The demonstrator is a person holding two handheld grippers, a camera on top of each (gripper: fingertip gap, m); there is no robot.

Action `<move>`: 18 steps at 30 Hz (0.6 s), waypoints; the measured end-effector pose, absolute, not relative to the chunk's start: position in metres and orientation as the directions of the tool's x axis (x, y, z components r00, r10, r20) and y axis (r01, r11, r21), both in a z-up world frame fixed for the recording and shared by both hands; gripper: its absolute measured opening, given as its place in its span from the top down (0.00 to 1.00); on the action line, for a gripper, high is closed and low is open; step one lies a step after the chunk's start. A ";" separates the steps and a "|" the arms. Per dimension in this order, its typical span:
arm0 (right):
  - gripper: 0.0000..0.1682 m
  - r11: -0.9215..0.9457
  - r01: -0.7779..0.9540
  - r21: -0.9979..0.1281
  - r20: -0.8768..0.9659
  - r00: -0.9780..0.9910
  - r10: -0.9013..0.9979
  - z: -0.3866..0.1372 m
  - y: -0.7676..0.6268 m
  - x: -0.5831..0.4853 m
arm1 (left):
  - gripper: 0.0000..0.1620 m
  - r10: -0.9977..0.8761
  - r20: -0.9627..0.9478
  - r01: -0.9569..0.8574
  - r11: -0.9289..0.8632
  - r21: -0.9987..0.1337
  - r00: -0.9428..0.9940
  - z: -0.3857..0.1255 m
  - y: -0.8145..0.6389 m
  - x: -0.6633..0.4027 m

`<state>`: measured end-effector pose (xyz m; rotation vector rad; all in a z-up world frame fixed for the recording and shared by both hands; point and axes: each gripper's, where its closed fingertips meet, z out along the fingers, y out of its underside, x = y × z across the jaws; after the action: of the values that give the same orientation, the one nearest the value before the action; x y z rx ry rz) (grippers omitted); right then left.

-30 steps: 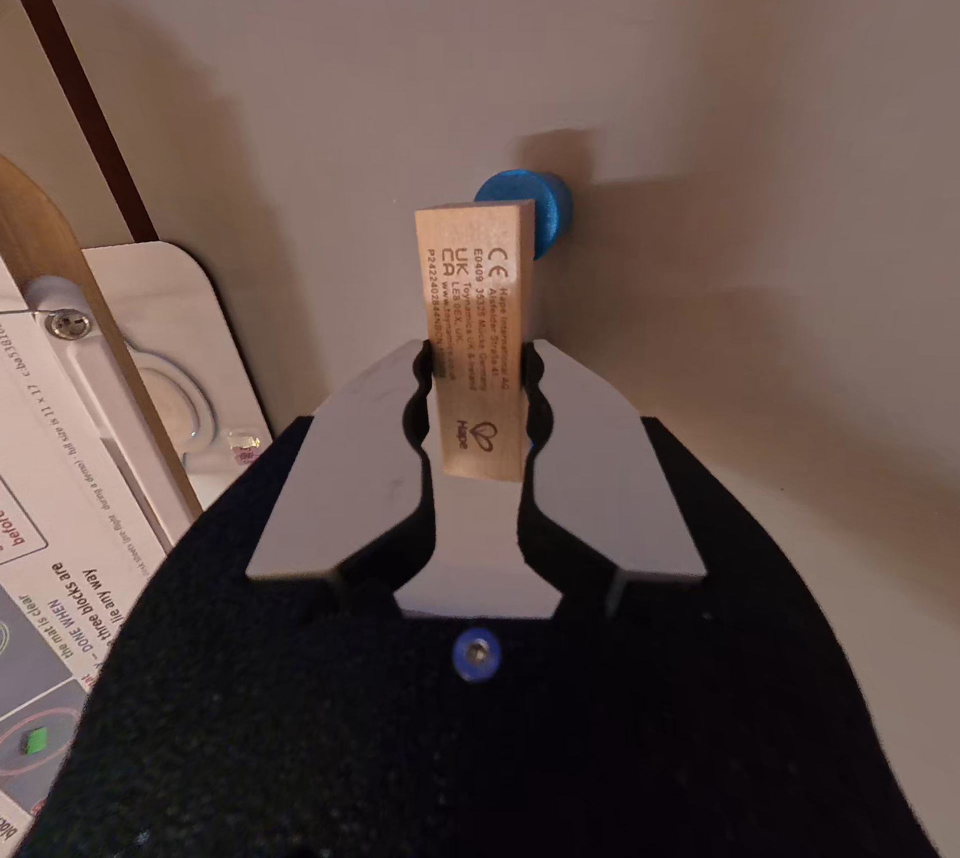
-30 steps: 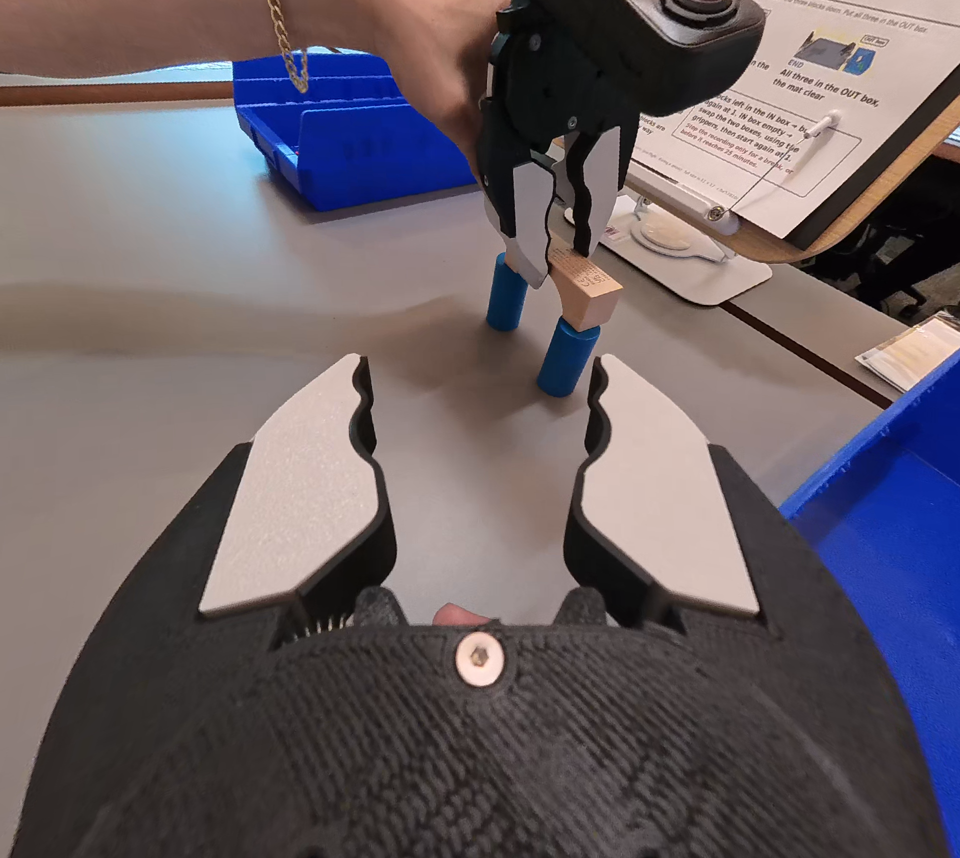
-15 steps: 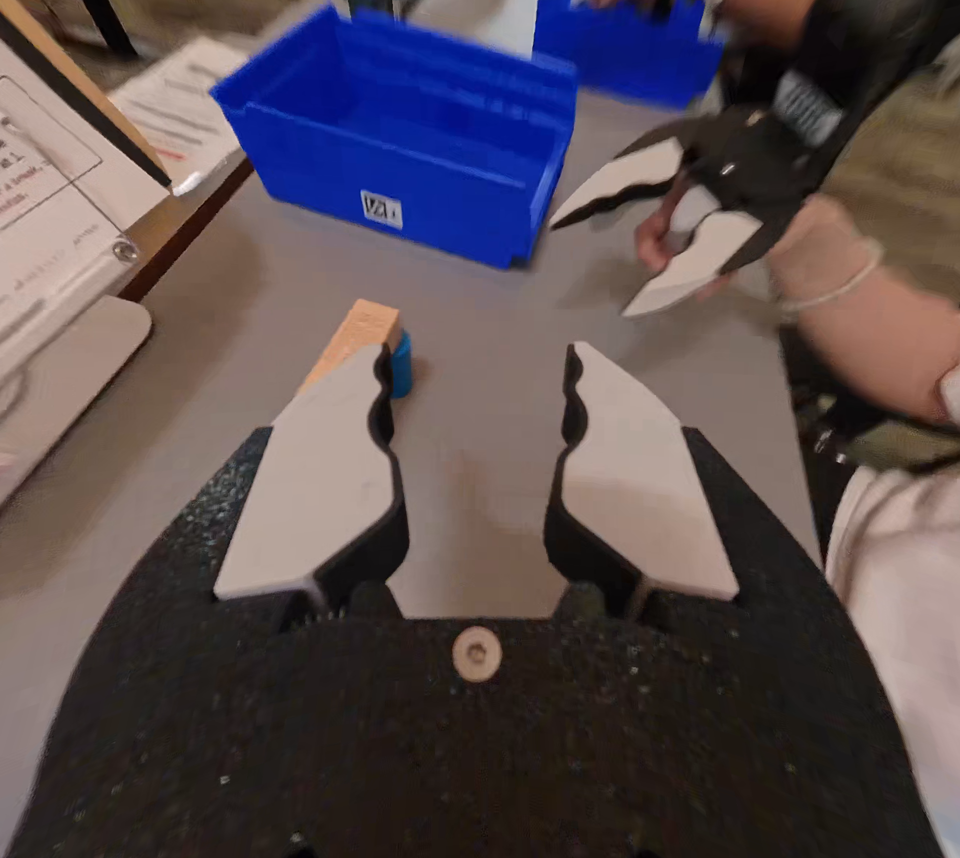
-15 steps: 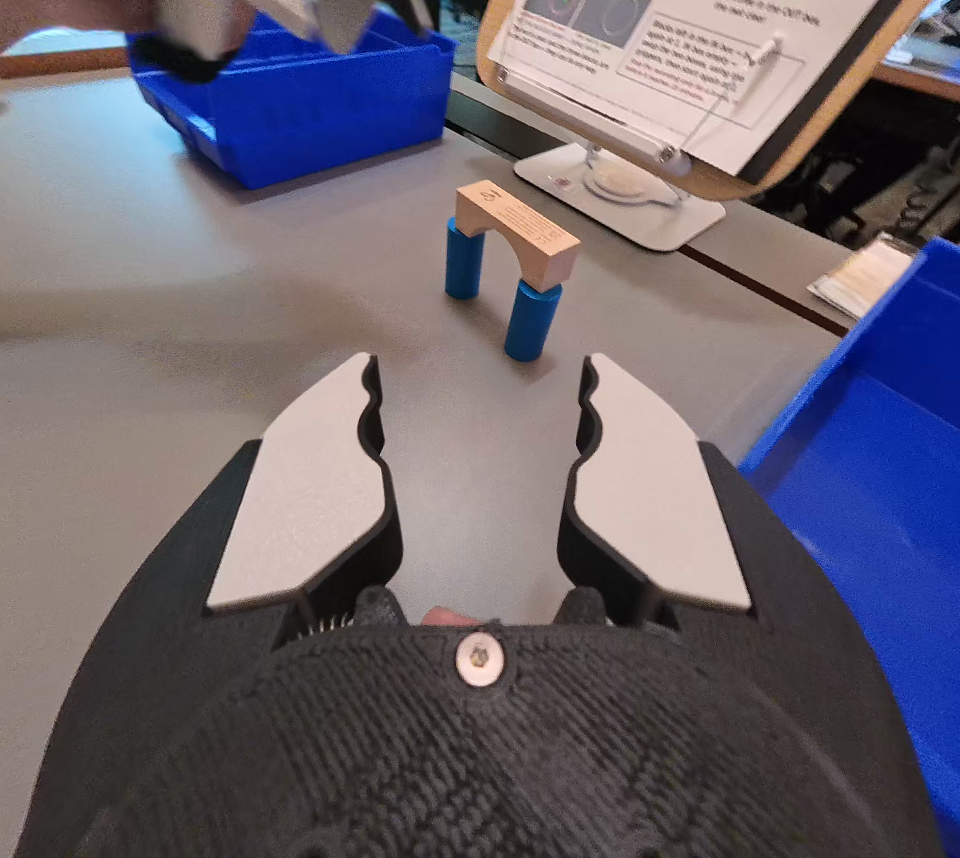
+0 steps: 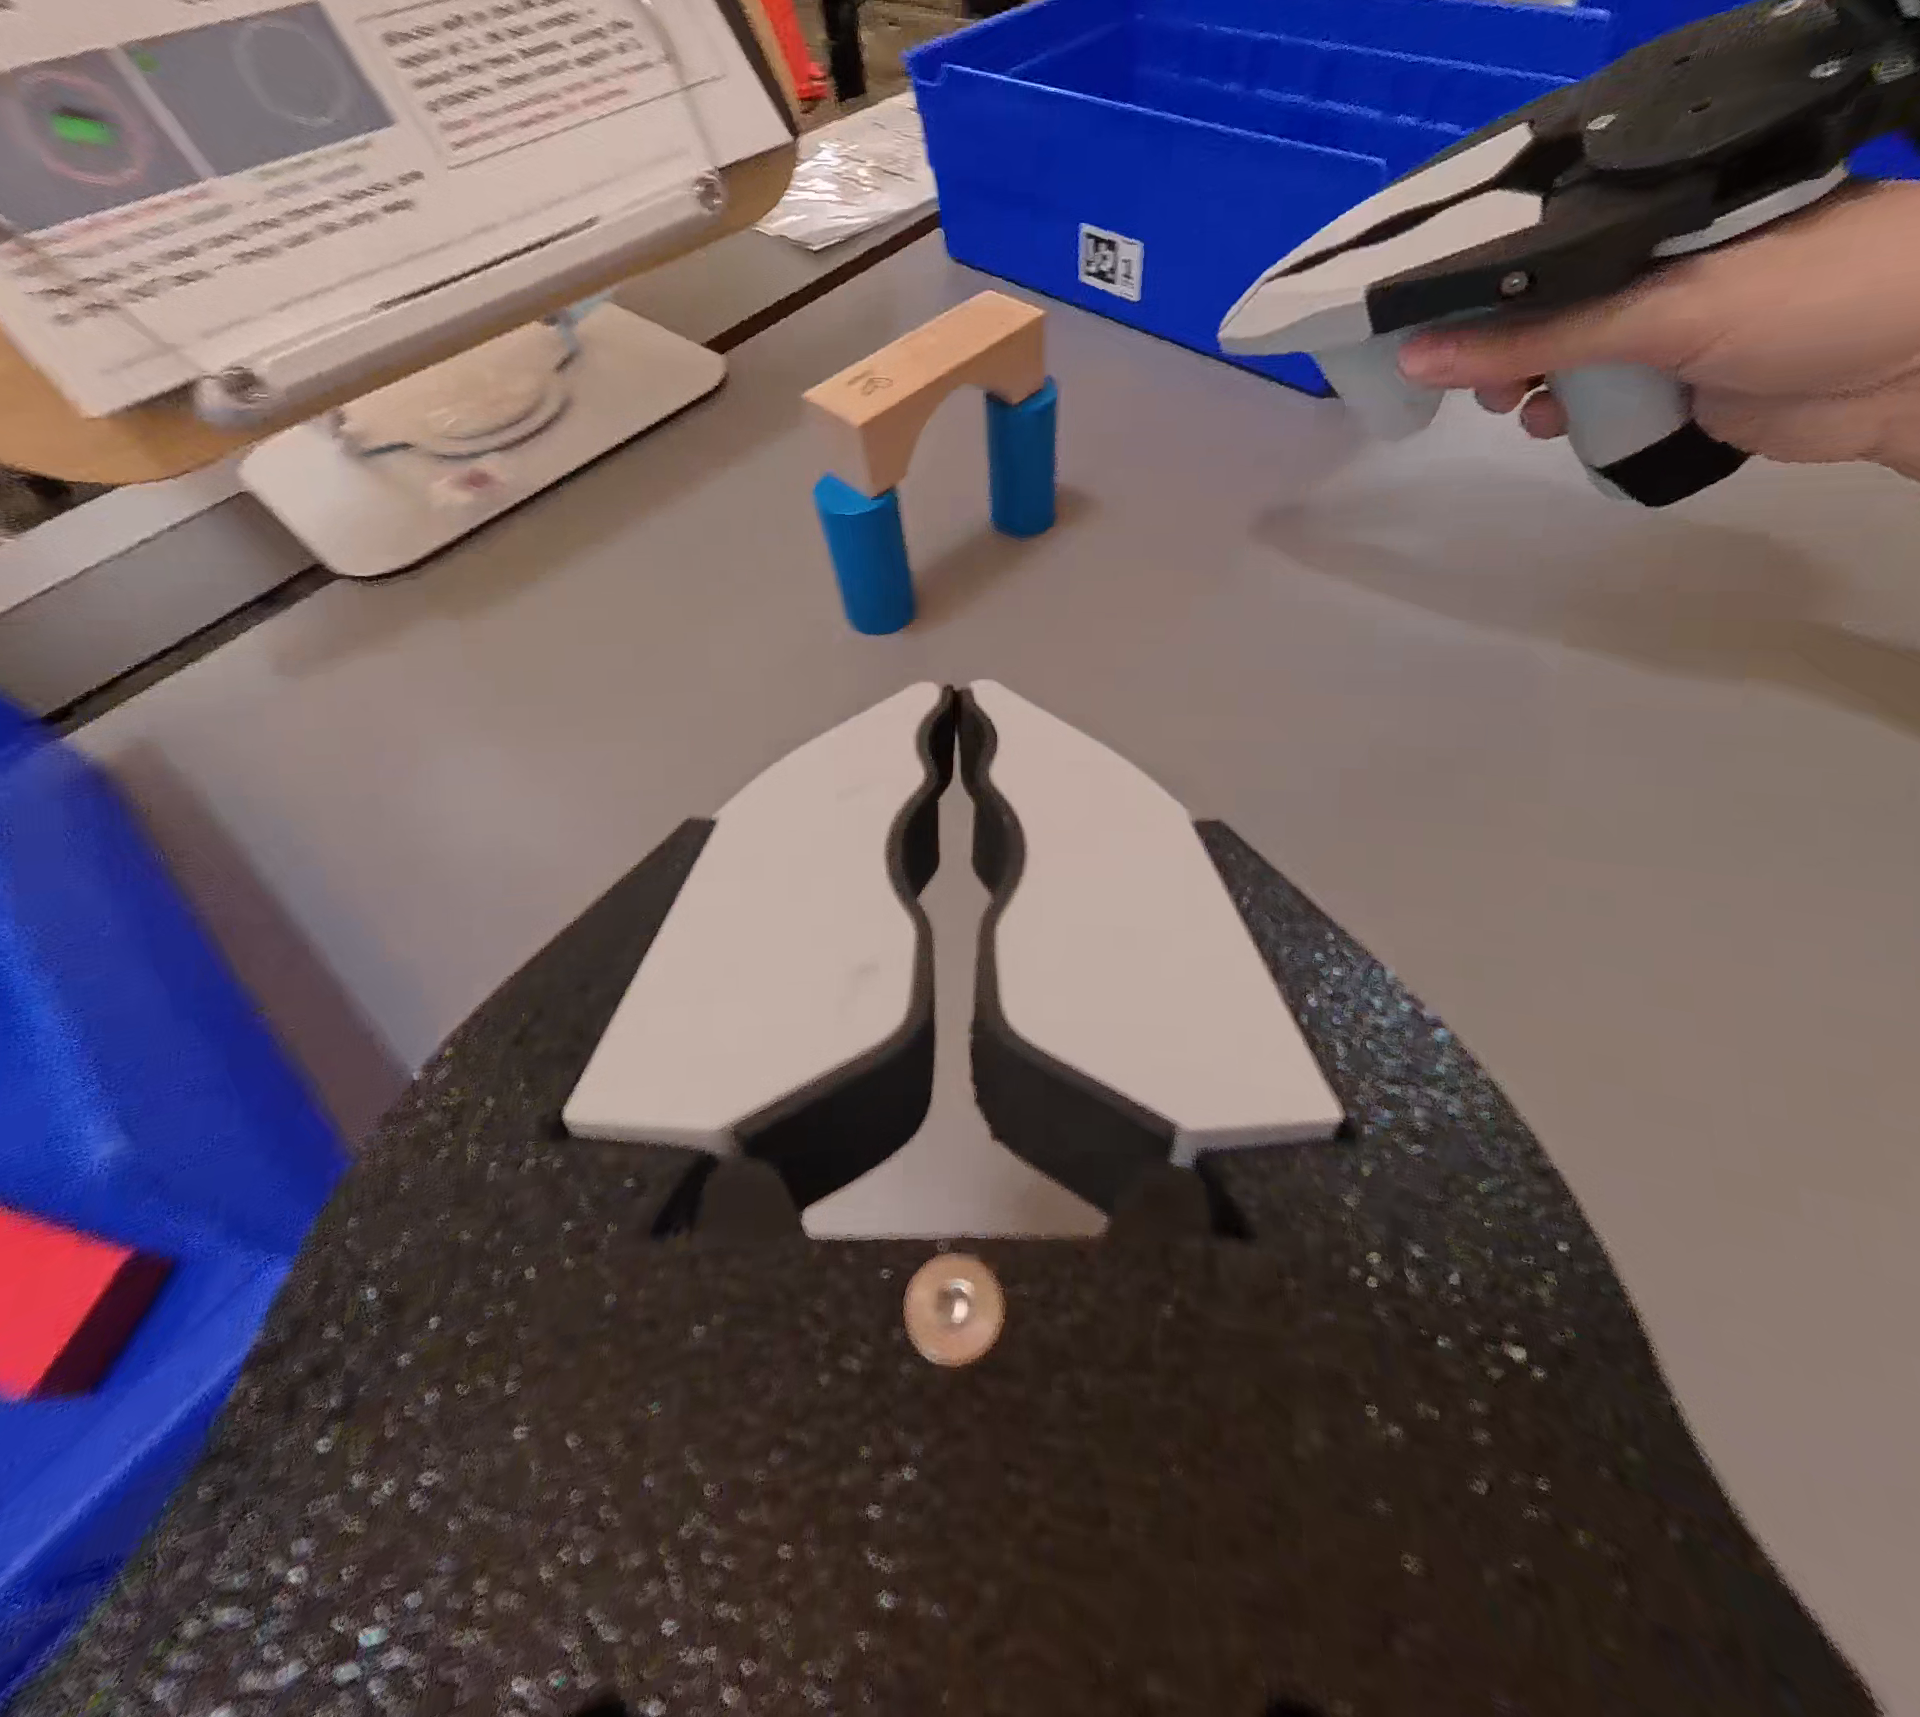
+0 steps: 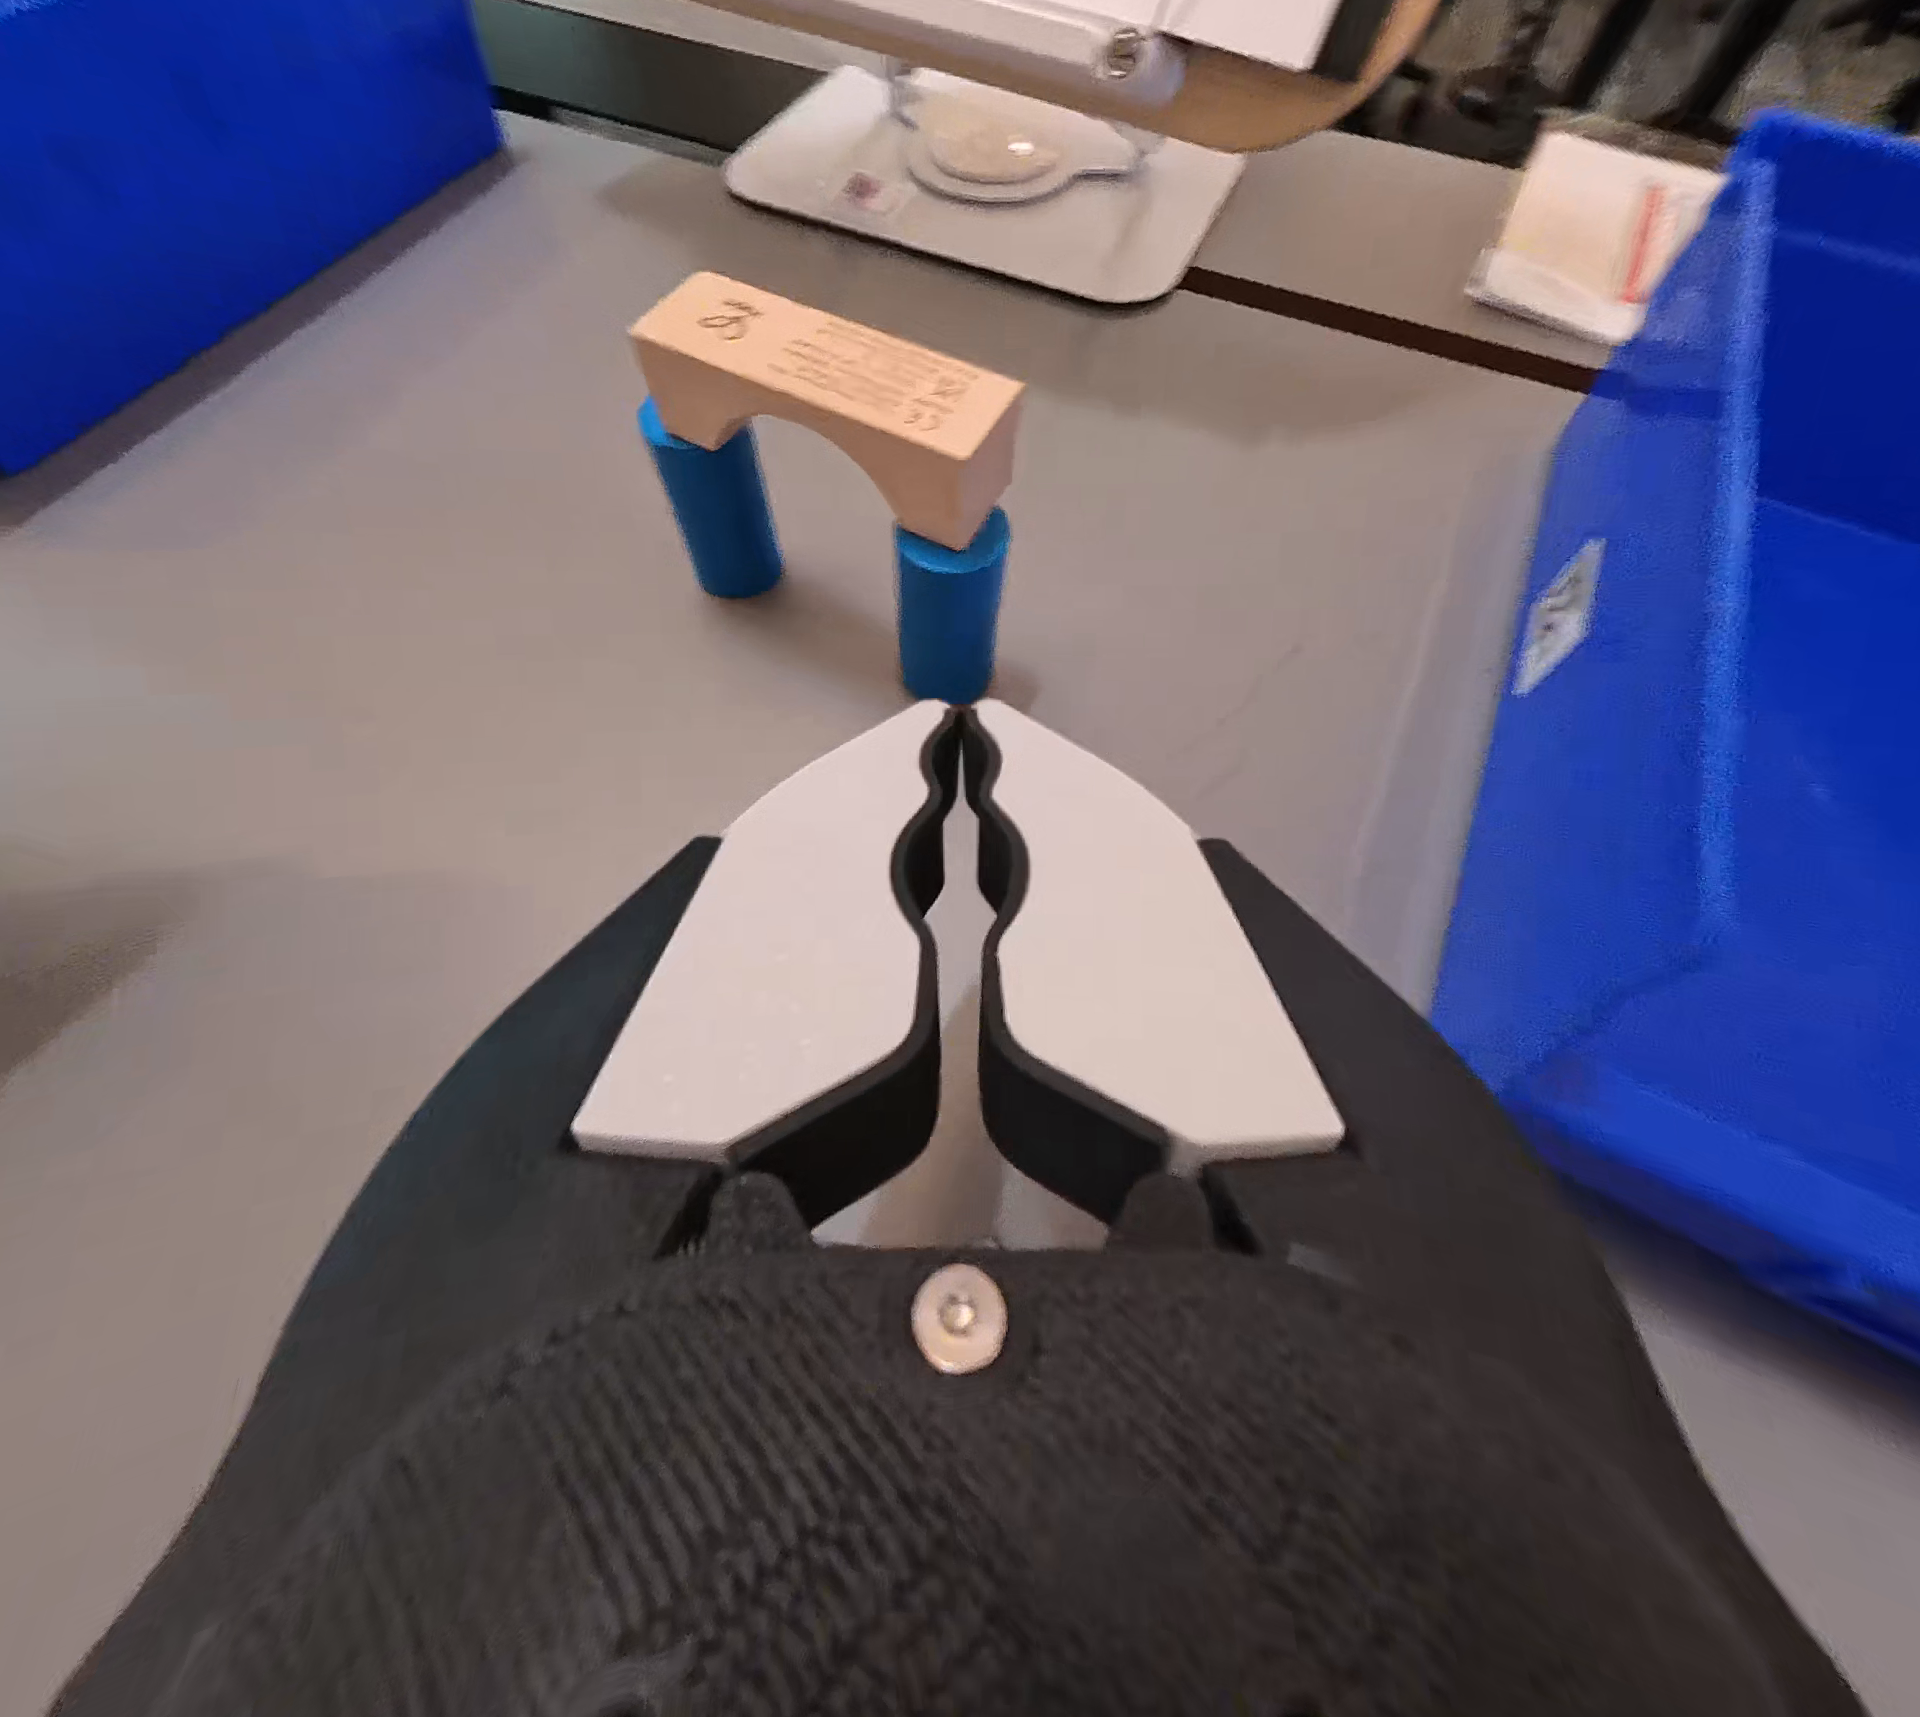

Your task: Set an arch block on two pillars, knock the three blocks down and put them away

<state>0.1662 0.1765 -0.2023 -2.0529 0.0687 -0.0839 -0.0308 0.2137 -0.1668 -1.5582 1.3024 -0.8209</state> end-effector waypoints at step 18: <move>1.00 -0.552 -0.144 -0.821 0.066 0.937 -0.343 -0.245 0.216 0.210 | 1.00 -0.794 -0.031 -0.325 -0.213 -0.922 0.608 -0.176 0.254 -0.082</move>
<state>0.2103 0.2156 -0.2448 -2.1590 0.3434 -0.2716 -0.0816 0.2541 -0.1764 -1.7949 0.9094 -0.5645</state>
